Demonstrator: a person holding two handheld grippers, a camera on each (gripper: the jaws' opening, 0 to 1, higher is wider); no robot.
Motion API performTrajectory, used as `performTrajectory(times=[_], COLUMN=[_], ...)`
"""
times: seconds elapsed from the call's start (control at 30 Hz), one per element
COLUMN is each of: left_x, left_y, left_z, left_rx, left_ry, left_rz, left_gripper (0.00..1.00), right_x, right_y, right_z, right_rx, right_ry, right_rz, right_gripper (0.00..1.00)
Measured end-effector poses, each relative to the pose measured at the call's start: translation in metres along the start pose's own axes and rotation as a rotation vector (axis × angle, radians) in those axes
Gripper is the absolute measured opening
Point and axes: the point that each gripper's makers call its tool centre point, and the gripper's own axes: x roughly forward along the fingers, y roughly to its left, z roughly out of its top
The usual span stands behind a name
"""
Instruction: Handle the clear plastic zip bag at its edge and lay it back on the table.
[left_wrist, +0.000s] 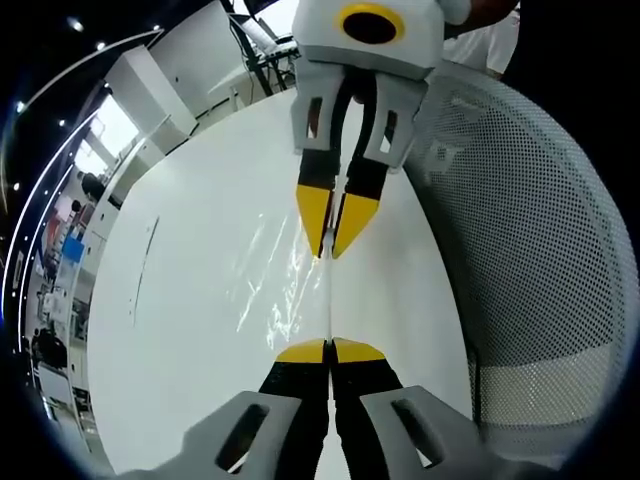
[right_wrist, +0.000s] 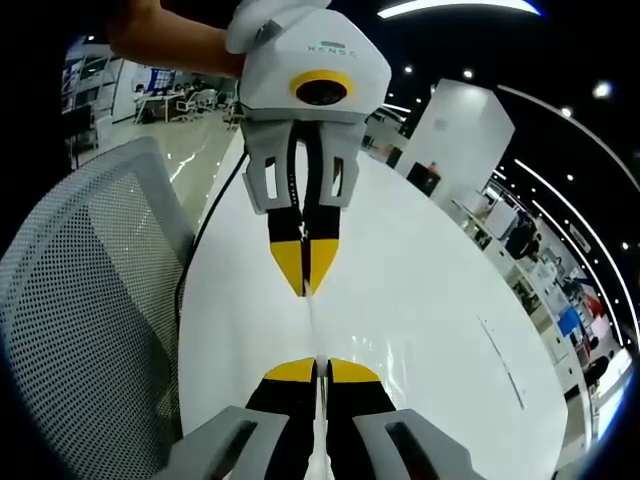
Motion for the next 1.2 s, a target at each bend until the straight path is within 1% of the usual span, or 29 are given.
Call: performTrajectory(times=[0.43, 1.2], left_x=[-0.0007, -0.0023], left_y=[0.0007, -0.0008], left_z=[-0.0046, -0.0047], left_rx=[-0.008, -0.012], left_ry=[0.003, 0.006], left_rz=[0.000, -0.003], left_gripper=[0.00, 0.00], right_x=[0.0000, -0.0008], right_y=[0.0001, 0.0005], right_z=[-0.0005, -0.0013], right_rx=[0.003, 0.008], right_ry=[0.002, 0.002], right_rz=[0.000, -0.002], right_gripper=[0.00, 0.00])
